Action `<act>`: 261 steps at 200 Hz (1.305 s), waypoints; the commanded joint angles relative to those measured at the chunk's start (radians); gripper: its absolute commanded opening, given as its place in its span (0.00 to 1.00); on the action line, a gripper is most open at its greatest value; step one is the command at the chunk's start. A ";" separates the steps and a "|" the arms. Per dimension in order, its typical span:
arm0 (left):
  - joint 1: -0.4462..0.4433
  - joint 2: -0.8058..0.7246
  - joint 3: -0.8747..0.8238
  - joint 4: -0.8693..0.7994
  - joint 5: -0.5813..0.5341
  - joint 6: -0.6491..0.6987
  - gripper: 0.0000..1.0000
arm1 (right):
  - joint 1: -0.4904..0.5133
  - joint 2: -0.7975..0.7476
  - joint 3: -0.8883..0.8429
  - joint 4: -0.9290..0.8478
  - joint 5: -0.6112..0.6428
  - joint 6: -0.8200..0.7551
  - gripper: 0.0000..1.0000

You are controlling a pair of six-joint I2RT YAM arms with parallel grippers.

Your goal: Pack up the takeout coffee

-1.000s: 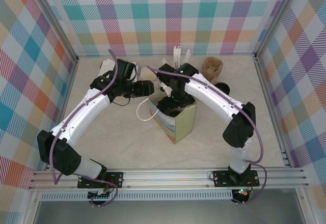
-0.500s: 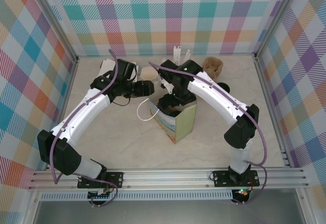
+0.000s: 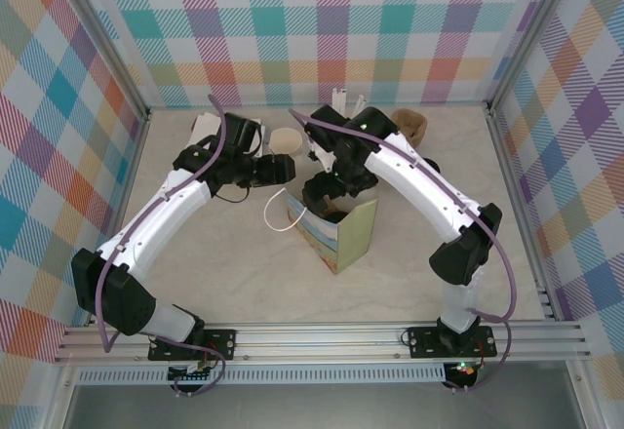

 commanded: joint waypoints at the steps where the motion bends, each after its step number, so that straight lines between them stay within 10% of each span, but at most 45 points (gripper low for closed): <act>1: 0.000 0.010 -0.006 0.015 0.007 -0.009 0.75 | -0.005 -0.028 0.050 -0.049 0.024 0.008 1.00; 261: 0.000 0.001 0.038 0.005 0.019 -0.013 0.82 | -0.093 -0.153 0.194 0.015 0.008 0.018 0.99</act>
